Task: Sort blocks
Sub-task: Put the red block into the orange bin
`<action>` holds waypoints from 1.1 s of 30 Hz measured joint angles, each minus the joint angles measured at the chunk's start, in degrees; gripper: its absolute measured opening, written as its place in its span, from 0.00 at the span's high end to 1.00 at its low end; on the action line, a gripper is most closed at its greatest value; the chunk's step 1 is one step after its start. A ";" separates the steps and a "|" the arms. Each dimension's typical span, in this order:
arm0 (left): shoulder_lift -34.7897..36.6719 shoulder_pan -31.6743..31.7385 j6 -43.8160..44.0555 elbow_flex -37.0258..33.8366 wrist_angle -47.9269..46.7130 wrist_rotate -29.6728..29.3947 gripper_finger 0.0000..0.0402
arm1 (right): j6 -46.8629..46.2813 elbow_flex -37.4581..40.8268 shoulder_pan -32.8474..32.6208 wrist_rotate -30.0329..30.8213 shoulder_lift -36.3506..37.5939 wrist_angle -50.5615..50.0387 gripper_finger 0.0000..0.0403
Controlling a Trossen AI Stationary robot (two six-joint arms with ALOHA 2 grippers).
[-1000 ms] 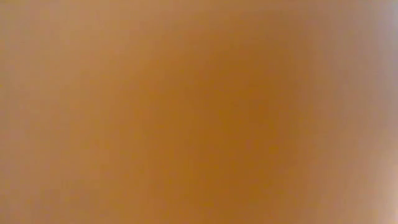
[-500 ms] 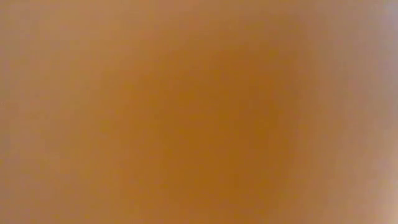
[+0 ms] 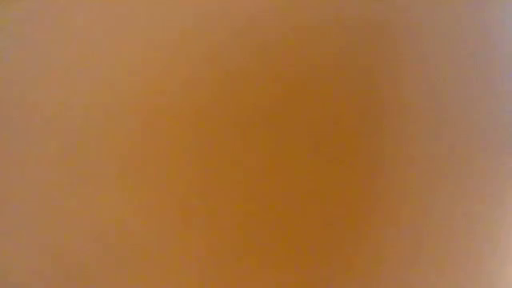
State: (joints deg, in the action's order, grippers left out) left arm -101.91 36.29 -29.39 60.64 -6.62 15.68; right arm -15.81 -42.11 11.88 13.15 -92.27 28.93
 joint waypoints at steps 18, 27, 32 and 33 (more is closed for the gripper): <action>5.35 10.79 6.40 -7.08 3.46 27.59 0.41 | 3.13 -14.21 4.31 -11.13 -14.44 -2.39 0.34; 10.32 12.97 13.36 -15.90 12.14 29.97 0.41 | 4.30 -26.00 4.44 -12.17 -23.34 -8.19 0.34; 16.17 10.29 13.61 -18.92 12.31 24.54 0.41 | 4.04 -30.71 4.57 -12.02 -26.27 -12.11 0.34; 16.74 9.36 13.49 -19.37 12.26 23.01 0.41 | 3.78 -31.24 4.57 -12.01 -26.97 -12.92 0.34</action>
State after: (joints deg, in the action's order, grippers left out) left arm -85.17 45.65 -15.90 41.27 5.65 38.69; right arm -12.03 -73.35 16.45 1.14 -119.24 16.01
